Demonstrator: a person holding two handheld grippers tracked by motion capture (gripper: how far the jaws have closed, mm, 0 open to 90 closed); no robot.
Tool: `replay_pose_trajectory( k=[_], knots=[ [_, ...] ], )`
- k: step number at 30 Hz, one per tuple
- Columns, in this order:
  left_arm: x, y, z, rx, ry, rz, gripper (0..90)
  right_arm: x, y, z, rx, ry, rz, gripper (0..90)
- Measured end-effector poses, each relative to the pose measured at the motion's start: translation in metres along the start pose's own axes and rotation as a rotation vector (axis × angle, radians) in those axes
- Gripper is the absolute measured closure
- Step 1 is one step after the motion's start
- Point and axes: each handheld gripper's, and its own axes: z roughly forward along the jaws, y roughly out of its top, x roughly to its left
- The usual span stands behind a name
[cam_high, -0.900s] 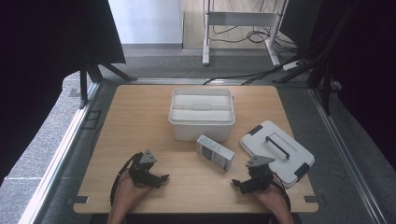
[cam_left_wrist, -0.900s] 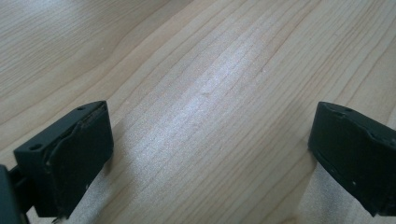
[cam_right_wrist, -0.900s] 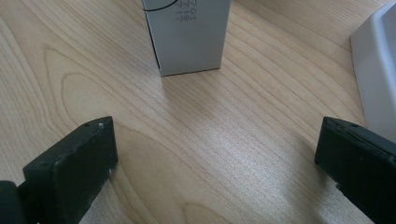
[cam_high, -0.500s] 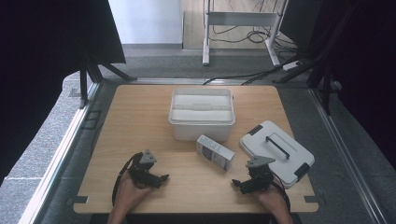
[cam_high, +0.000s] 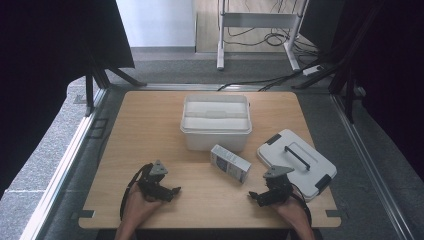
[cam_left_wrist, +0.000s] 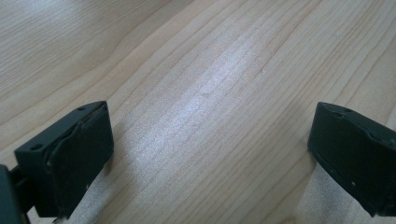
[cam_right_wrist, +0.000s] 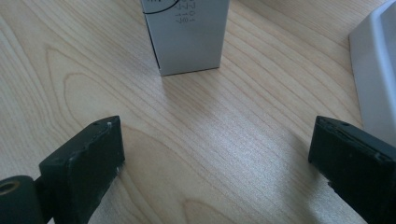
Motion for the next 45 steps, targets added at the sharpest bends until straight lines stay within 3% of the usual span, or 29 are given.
replay_pose_trajectory(
  k=[13,21,26,29,33,35,36,45],
  knots=[
    [0.0,0.0,0.0,0.0,0.0,0.0,0.2,0.0,0.026,-0.005,0.078,0.039,-0.027,4.2],
    [0.0,0.0,0.0,-0.001,0.0,-0.002,0.2,-0.005,0.065,-0.01,0.147,0.054,-0.035,6.9],
    [0.0,0.0,0.0,0.0,0.0,0.0,0.2,0.0,0.084,-0.006,0.196,0.074,-0.06,8.7],
    [0.0,0.0,0.0,0.002,0.0,0.003,0.2,0.005,0.103,0.001,0.258,0.097,-0.1,12.8],
    [0.0,0.0,0.0,0.002,0.001,0.004,0.2,0.007,0.12,0.015,0.332,0.082,-0.137,13.1],
    [0.0,0.0,0.0,0.002,0.001,0.004,0.2,0.008,0.124,0.02,0.343,0.081,-0.149,13.2],
    [0.0,0.0,0.0,0.001,0.0,0.003,0.2,0.01,0.133,0.028,0.378,0.075,-0.174,14.3],
    [0.0,0.0,0.0,0.001,0.0,0.002,0.2,0.02,0.155,0.06,0.515,0.08,-0.256,22.6]
  ],
)
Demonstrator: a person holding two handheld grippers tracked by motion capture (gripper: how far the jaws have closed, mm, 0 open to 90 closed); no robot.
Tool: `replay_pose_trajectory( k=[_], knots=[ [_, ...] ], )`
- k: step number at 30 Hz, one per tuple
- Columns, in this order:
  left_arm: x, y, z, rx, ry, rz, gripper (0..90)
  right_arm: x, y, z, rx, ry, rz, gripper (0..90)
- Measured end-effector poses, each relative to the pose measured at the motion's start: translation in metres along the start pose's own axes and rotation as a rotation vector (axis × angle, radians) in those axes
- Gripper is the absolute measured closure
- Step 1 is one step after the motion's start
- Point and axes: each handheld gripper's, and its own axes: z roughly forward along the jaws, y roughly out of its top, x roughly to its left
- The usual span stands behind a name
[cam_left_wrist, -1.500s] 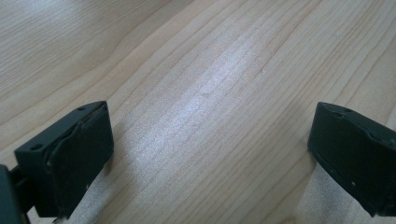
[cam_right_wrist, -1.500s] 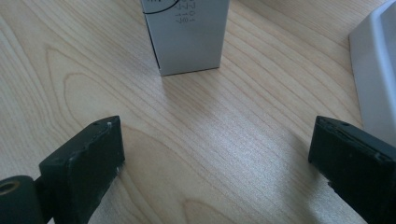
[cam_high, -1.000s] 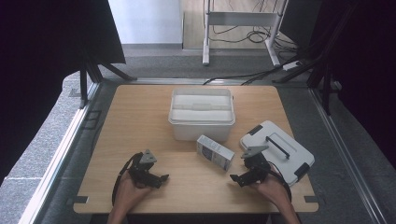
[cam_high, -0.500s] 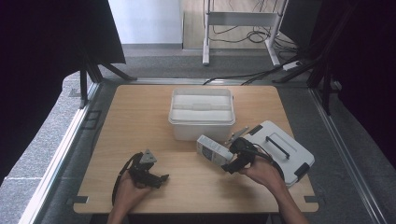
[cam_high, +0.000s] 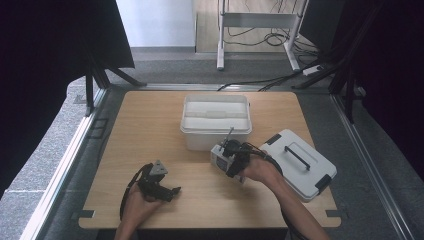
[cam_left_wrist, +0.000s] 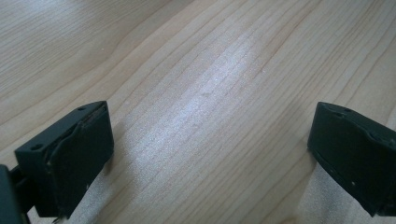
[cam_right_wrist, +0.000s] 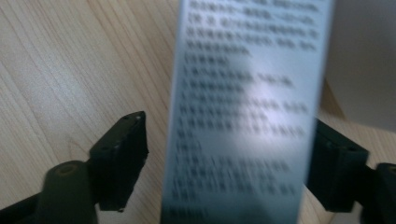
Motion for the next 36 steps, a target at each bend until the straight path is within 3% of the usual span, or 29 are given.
replay_pose_trajectory(
  k=[9,13,16,22,28,36],
  knots=[
    [0.0,0.0,0.0,0.0,0.0,0.0,0.2,0.003,0.015,0.009,0.11,0.003,-0.06,46.0],
    [0.0,0.0,0.0,0.0,0.0,0.0,0.2,0.003,0.016,0.007,0.104,0.023,-0.067,54.4],
    [0.0,0.0,0.0,0.0,0.0,0.0,0.2,0.005,0.015,0.005,0.099,0.012,-0.081,55.2],
    [0.0,0.0,0.0,-0.002,0.001,-0.001,0.2,0.017,0.01,-0.011,0.067,0.034,-0.125,55.6],
    [0.0,0.0,0.0,-0.002,0.0,-0.002,0.2,0.043,-0.004,-0.022,0.067,0.039,-0.213,55.6],
    [0.0,0.0,0.0,0.001,-0.001,0.001,0.2,0.072,-0.026,-0.027,0.049,0.057,-0.246,55.6]
  ],
)
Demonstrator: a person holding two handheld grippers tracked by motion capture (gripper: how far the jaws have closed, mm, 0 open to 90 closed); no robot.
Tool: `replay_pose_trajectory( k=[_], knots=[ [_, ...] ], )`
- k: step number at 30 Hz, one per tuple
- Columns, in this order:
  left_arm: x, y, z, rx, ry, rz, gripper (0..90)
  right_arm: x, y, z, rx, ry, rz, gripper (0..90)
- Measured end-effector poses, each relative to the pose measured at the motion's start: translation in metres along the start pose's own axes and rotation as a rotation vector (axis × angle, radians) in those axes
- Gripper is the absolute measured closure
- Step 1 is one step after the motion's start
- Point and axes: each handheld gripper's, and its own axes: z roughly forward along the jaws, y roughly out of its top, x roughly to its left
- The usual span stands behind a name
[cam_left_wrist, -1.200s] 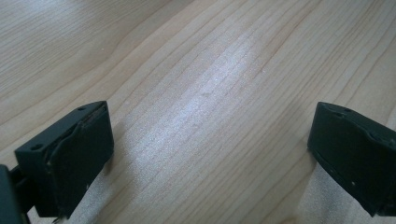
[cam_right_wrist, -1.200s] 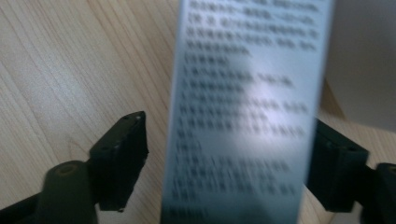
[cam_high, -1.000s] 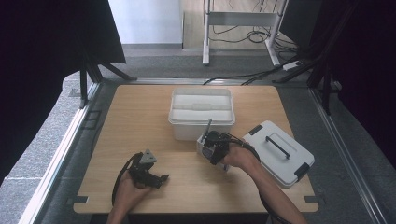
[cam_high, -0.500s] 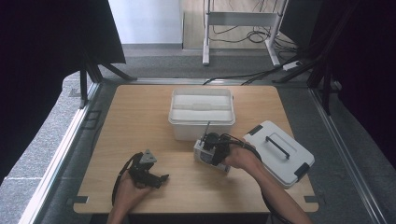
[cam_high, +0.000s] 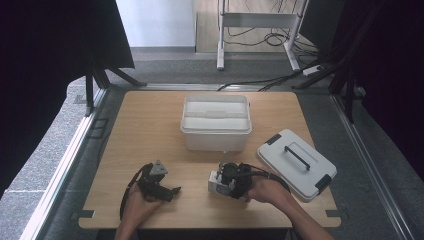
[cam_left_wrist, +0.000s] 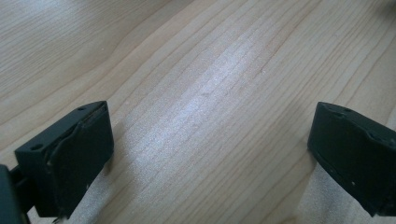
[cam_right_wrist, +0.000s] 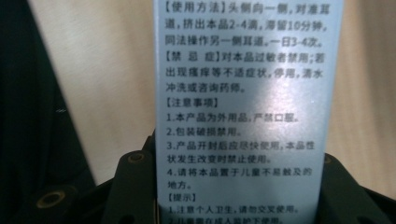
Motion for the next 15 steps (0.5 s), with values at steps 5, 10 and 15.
replay_pose_trajectory(
  k=[5,10,15],
  knots=[
    [0.0,0.0,0.0,-0.001,0.001,-0.001,0.2,0.019,-0.011,0.001,-0.014,0.003,-0.006,55.5],
    [0.0,0.0,0.0,-0.002,0.001,-0.001,0.2,0.028,-0.018,0.004,-0.011,-0.004,0.004,55.3],
    [0.0,0.0,0.0,-0.002,0.001,-0.001,0.2,0.028,-0.021,0.011,-0.002,-0.009,0.033,55.1]
  ],
)
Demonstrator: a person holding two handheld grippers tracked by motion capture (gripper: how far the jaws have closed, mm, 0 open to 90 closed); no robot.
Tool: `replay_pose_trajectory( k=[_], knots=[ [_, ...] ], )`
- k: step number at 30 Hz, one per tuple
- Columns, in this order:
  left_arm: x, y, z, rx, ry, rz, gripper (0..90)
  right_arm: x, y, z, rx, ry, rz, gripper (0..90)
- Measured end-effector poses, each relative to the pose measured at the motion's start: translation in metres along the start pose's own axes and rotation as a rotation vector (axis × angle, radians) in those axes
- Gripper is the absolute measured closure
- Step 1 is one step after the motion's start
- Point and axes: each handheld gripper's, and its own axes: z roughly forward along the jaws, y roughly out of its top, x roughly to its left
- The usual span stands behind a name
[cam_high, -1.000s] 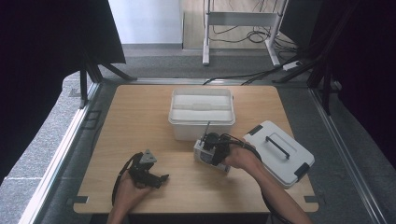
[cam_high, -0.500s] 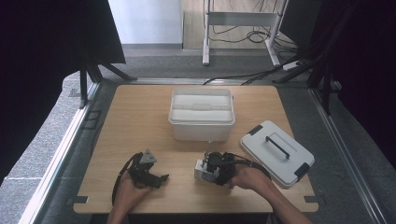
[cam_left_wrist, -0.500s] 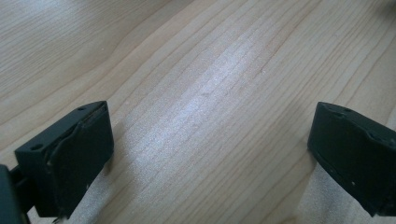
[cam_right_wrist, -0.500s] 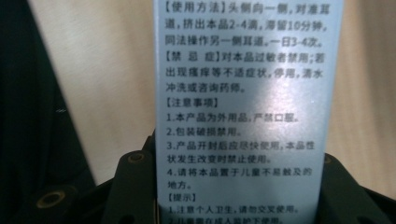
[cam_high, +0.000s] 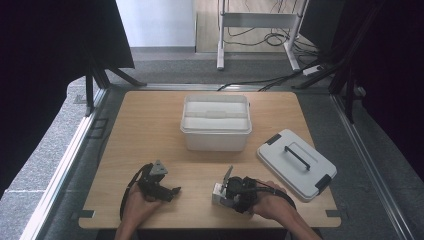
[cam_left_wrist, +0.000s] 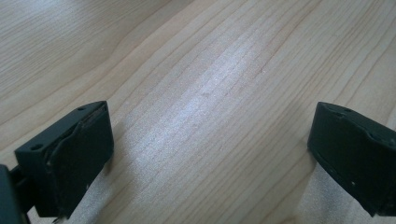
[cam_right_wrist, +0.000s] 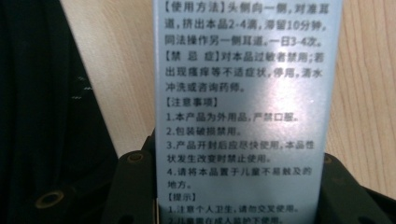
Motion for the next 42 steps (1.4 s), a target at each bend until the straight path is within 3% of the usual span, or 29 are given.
replay_pose_trajectory(
  k=[7,8,15,27,30,34,38,39,42],
  knots=[
    [0.0,0.0,0.0,0.0,0.0,0.0,0.2,-0.004,0.0,0.004,-0.001,0.011,0.022,48.5],
    [0.0,0.0,0.0,0.0,0.0,0.0,0.2,-0.005,0.0,0.0,-0.025,0.014,0.029,42.2],
    [0.0,0.0,0.0,0.001,0.0,0.0,0.2,-0.005,0.004,-0.019,-0.056,0.031,0.026,32.2],
    [0.0,0.0,0.0,0.001,0.0,0.0,0.2,-0.014,0.009,-0.065,-0.13,0.051,0.033,30.8],
    [0.0,0.0,0.0,0.002,-0.001,0.0,0.2,-0.026,0.005,-0.078,-0.155,0.017,0.066,30.8],
    [0.0,0.0,0.0,0.002,-0.002,-0.001,0.2,-0.04,-0.005,-0.079,-0.18,-0.011,0.112,30.7],
    [0.001,0.0,0.0,0.0,-0.006,-0.005,0.3,-0.062,-0.026,-0.067,-0.224,-0.029,0.199,28.6],
    [0.001,0.0,-0.001,-0.003,-0.01,-0.007,0.3,-0.062,-0.026,-0.067,-0.224,-0.029,0.199,28.6],
    [0.005,0.0,-0.001,-0.016,-0.034,-0.026,0.4,-0.077,-0.043,-0.054,-0.277,-0.049,0.26,26.9]
  ],
)
